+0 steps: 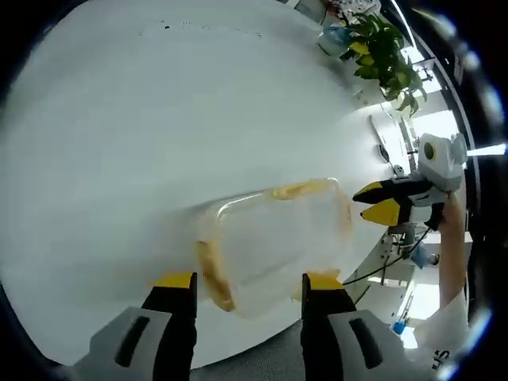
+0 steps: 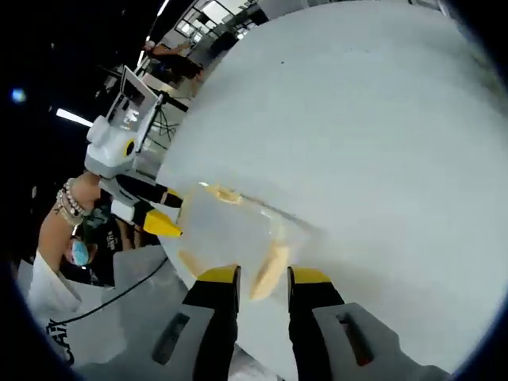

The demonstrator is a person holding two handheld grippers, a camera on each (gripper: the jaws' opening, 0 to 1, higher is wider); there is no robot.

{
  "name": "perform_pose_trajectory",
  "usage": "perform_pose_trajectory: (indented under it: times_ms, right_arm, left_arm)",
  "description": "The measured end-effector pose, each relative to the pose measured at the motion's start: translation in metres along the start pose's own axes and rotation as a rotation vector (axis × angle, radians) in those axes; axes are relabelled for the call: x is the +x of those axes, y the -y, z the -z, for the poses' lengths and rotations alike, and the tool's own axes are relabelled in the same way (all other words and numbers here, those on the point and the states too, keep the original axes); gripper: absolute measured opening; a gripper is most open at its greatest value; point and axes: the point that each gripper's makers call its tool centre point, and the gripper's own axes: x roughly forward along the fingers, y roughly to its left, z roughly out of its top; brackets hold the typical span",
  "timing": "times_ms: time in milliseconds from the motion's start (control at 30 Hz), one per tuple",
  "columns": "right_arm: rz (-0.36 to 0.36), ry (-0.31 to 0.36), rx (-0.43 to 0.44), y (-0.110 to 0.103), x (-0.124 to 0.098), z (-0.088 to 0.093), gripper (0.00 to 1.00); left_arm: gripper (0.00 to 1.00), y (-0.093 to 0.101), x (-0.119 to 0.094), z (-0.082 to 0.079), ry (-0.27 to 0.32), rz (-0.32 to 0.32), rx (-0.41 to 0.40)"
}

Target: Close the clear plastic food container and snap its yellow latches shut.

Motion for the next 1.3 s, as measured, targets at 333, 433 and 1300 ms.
perform_pose_trajectory:
  times_ms: [333, 433, 1300]
  right_arm:
    - [-0.012, -0.008, 0.048, 0.0, 0.013, 0.001, 0.18]
    - [-0.027, 0.0, 0.059, 0.001, 0.013, 0.001, 0.19]
    - [-0.066, -0.004, 0.073, 0.0, 0.015, 0.0, 0.16]
  left_arm:
    - [0.42, -0.005, 0.0, -0.003, -0.023, -0.026, 0.011]
    - [0.4, -0.006, 0.0, -0.003, -0.029, -0.034, 0.004]
    - [0.31, -0.012, 0.003, 0.0, -0.041, 0.001, -0.018]
